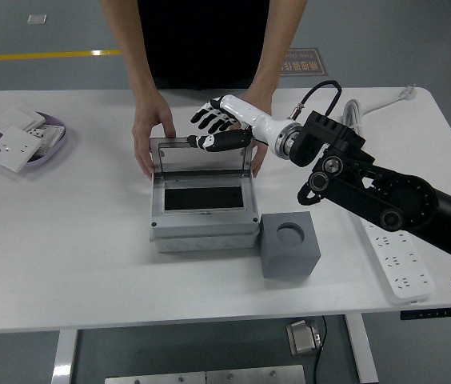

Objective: Pick up the cylinder from the cube,place it in the box,flap close box

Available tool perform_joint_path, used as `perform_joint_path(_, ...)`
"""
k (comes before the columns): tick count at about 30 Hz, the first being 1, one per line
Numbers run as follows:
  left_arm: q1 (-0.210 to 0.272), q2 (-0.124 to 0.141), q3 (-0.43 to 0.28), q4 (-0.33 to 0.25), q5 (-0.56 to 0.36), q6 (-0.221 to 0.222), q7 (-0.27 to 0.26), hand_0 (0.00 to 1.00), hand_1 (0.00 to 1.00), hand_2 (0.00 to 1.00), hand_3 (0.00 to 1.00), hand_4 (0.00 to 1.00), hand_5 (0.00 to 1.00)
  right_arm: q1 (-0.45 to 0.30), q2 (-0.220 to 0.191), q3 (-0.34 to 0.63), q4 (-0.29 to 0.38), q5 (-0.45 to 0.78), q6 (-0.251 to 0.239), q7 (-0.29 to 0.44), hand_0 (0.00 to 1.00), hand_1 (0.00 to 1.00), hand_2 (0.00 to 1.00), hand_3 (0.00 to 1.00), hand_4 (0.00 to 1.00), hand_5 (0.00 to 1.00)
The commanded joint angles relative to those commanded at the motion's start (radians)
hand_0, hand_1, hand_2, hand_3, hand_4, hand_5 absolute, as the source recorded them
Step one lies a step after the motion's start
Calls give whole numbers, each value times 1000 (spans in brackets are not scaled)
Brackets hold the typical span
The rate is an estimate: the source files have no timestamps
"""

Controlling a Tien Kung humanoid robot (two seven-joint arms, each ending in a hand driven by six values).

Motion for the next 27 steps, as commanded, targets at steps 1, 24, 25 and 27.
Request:
perform_joint_path(1, 0, 1, 3, 0, -4, 0, -1, 567, 614, 575, 598, 711, 224, -4, -11, -5, 19, -8, -2, -2, 706, 641, 658, 680, 697, 391)
perform_joint_path(24, 7, 2, -58, -7, 46, 1, -7, 567, 614, 574, 597, 705, 211, -222, -121, -60, 272, 41, -75, 8, 680, 641, 669, 684, 684, 387)
perform_joint_path(25, 7, 2, -59, -7, 47, 1, -7, 567, 614, 574, 597, 705, 211, -228, -121, -53, 269, 44, -77, 11, 680, 641, 669, 684, 684, 387)
perform_joint_path(27, 7, 3, -61, -7, 49, 1, -7, 567, 614, 574, 596, 703, 211, -236, -127, -31, 271, 46, -82, 16, 675, 640, 672, 688, 670, 394)
